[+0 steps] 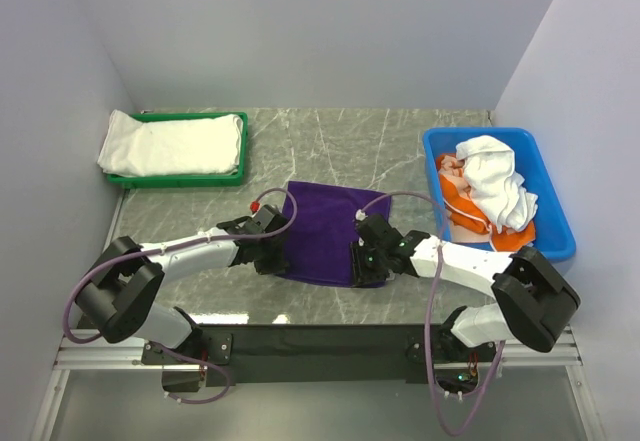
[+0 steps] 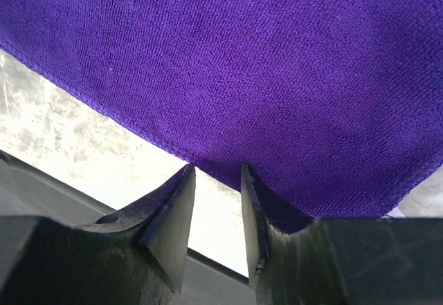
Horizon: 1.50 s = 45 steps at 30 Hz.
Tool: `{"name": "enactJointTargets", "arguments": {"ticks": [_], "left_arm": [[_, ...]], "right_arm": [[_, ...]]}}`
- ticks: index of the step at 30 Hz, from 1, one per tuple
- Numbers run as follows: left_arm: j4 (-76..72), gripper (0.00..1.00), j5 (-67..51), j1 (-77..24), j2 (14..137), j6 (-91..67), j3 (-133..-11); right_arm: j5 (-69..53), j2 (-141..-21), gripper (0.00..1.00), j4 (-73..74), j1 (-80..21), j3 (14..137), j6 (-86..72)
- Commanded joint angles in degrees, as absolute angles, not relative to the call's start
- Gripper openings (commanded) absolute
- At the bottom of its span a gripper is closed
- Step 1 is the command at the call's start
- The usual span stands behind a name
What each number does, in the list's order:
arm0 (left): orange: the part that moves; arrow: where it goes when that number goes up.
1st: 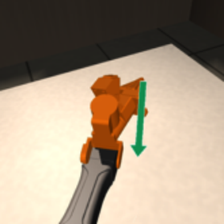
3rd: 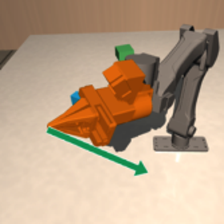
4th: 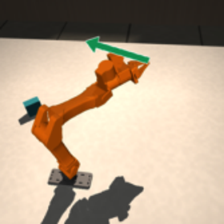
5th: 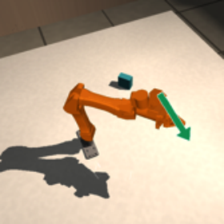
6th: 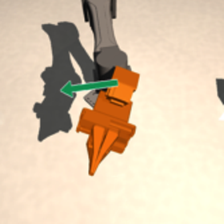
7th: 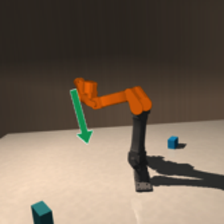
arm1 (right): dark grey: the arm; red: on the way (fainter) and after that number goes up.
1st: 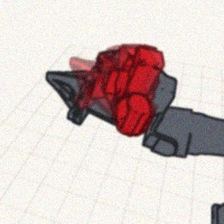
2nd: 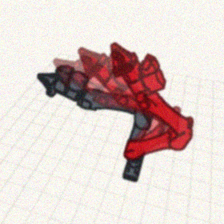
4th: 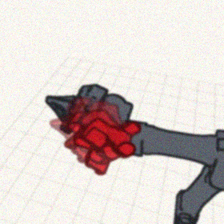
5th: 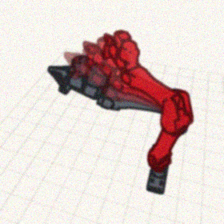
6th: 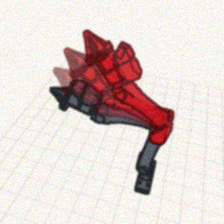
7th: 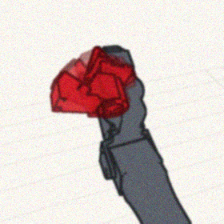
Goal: Fold and stack the towels
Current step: Fold the towel
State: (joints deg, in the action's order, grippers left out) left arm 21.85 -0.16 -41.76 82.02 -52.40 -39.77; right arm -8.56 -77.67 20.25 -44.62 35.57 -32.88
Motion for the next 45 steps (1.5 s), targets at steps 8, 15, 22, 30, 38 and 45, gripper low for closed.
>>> {"name": "enactJointTargets", "arguments": {"ticks": [8,15,22,30,38,45], "left_arm": [[29.62,0.18,3.42,-41.92,73.76,-54.93,-39.46],[28.83,0.46,6.77,-40.7,75.75,-52.12,-52.44],[22.94,0.42,7.29,-33.59,93.13,-47.12,-65.99],[22.32,0.31,6.59,-30.94,106.6,-45.53,-74.8],[20.39,0.26,3.52,-23.91,112.75,-47.9,-73.38],[24.26,0.26,2.38,-20.75,120.4,-46.85,-84.88]], "right_arm": [[4.02,-63.65,0.41,21.53,-42.37,33.31,-35.95],[2.72,-63.18,0.42,17.05,-29.1,38.92,-33.31],[10.7,-78.98,0.31,15.56,-24.0,50.35,-37.08],[10.9,-92.71,0.26,13.54,-20.22,57.56,-41.57],[9.76,-103.96,0.27,14.24,-18.2,65.9,-43.59],[8.44,-114.85,0.27,19.42,-16.35,78.91,-42.19]]}}
